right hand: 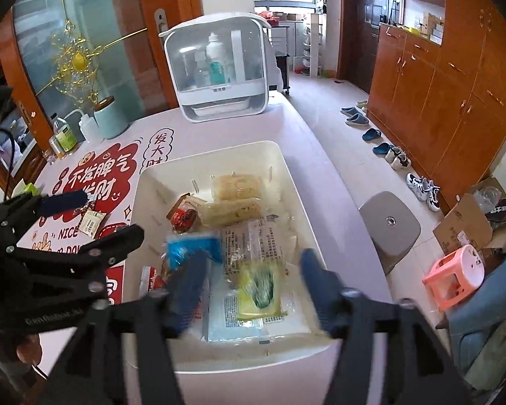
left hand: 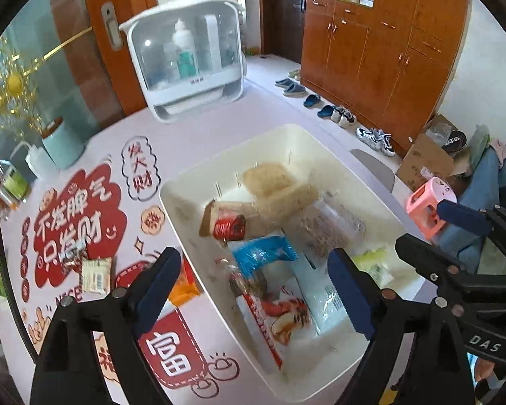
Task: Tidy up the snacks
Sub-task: 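Lower both held snacks into the white bin and open both tools, then move both tools back over the last snacks on the table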
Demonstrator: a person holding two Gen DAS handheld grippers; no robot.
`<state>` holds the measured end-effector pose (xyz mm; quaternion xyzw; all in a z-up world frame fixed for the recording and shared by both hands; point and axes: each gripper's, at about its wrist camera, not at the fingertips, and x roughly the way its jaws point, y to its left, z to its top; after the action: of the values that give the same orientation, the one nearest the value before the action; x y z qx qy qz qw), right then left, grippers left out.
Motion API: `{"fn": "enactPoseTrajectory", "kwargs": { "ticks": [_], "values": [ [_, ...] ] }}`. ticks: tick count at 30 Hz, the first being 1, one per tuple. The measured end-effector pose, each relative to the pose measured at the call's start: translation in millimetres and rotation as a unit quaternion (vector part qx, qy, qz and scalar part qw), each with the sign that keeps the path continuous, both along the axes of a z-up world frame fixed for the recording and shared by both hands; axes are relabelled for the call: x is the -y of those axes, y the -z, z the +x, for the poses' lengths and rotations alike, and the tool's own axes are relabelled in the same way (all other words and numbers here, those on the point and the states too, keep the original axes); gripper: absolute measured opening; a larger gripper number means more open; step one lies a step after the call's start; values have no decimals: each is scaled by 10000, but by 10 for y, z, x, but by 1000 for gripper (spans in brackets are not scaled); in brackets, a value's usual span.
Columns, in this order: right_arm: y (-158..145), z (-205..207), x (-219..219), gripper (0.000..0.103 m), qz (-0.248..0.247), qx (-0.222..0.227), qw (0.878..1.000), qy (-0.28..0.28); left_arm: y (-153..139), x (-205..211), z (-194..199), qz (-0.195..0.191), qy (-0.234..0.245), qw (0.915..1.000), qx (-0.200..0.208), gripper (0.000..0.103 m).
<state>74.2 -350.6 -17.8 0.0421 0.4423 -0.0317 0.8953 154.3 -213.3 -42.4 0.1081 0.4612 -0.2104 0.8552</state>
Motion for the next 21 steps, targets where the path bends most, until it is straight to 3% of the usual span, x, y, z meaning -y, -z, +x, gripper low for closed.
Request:
{"fn": "enactPoseTrajectory", "kwargs": {
  "ticks": [8, 21],
  "values": [
    [25, -54, -43, 71, 198, -59, 9998, -33, 66, -84, -145, 201, 3, 9998, 86, 89],
    [7, -149, -261, 71, 264, -101, 9995, -124, -87, -392, -321, 304, -54, 9993, 231, 89]
  ]
}}
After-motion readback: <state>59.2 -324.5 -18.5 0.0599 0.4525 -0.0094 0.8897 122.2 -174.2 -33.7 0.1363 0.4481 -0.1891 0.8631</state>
